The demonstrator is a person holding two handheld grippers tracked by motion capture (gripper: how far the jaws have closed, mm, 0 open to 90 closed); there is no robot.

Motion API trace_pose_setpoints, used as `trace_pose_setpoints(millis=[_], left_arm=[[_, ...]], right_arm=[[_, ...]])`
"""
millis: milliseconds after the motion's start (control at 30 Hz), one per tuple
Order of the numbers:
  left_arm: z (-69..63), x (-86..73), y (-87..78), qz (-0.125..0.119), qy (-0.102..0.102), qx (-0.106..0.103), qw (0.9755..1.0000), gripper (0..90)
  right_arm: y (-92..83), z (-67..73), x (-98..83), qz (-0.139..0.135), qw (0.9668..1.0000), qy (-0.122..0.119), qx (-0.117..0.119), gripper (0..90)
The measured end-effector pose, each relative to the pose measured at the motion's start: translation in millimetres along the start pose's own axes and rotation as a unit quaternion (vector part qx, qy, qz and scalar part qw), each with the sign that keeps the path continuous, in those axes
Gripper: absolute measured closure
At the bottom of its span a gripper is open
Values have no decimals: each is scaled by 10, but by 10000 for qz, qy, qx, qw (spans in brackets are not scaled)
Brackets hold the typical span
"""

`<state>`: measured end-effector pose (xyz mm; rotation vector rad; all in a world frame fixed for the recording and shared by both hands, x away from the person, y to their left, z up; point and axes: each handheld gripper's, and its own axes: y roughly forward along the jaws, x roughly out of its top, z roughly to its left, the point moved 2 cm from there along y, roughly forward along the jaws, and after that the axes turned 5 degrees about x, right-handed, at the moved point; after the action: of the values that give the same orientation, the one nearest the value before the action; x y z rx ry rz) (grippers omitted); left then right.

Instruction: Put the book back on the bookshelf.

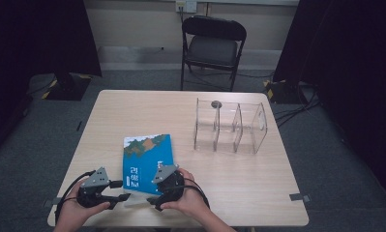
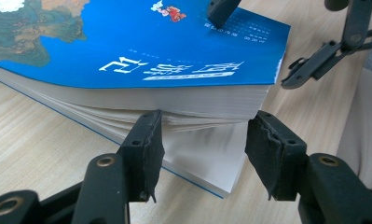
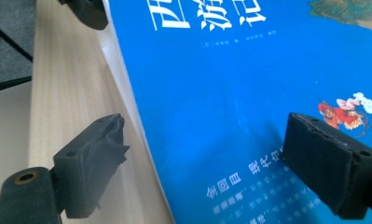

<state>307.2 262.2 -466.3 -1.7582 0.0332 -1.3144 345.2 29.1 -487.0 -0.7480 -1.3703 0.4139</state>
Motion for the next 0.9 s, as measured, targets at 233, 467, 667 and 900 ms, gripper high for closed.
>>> trace_pose_setpoints(millis=[233, 467, 667, 900], left_arm=[[7, 3, -1, 40, 14, 4, 10000, 461], [7, 7, 2, 33, -2, -8, 10000, 461], [10, 10, 2, 58, 46, 4, 10000, 465], [16, -5, 9, 86, 119, 34, 9999, 464]], right_arm=[[47, 24, 31, 79, 9998, -111, -156, 116], [67, 42, 36, 120, 9990, -281, -330, 165], [81, 52, 41, 136, 9979, -449, -442, 210], [55, 77, 26, -63, 9971, -670, -365, 362]])
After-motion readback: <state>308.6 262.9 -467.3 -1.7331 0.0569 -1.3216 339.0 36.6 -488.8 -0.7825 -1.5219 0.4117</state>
